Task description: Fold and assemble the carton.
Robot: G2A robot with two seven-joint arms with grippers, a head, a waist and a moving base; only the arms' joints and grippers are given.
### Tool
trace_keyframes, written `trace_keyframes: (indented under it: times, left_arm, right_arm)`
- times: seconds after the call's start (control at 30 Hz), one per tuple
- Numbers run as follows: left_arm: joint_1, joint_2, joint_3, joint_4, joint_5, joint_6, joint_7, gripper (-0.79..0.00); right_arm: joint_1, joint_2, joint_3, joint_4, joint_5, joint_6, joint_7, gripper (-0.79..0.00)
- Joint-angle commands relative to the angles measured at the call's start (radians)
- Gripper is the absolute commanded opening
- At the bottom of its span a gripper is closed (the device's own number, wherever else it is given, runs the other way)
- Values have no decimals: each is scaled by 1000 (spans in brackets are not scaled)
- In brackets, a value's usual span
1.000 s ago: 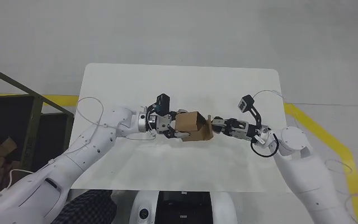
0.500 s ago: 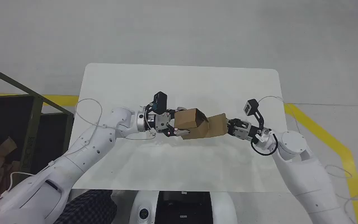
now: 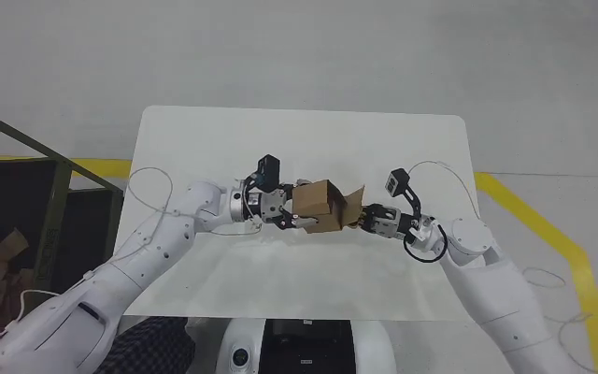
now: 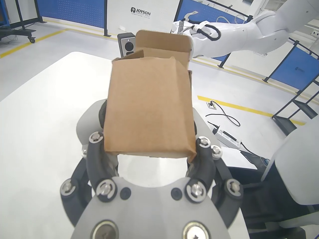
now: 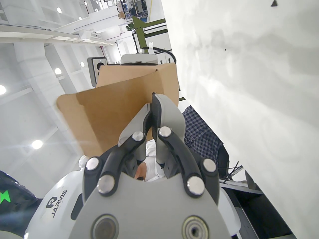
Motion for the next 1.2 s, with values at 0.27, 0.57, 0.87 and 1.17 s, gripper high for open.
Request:
trace_keyframes:
  times: [0.27, 0.57, 0.87, 1.17]
  left_arm:
    - [-12, -9, 6, 2, -7, 0, -17, -305]
    - [-7, -5, 16, -13, 8, 0, -9, -299]
    - [-7, 0, 17, -19, 19, 0, 10, -302]
    - [-18, 3, 40, -18, 20, 0, 14, -286]
  right_arm:
    - [15, -2, 6, 27, -11, 0, 1, -785]
    - [11, 6, 53, 20, -32, 9, -11, -785]
    - [20, 0, 40, 24, -28, 8, -14, -785]
    - [57, -12, -1, 32, -40, -2, 7, -785]
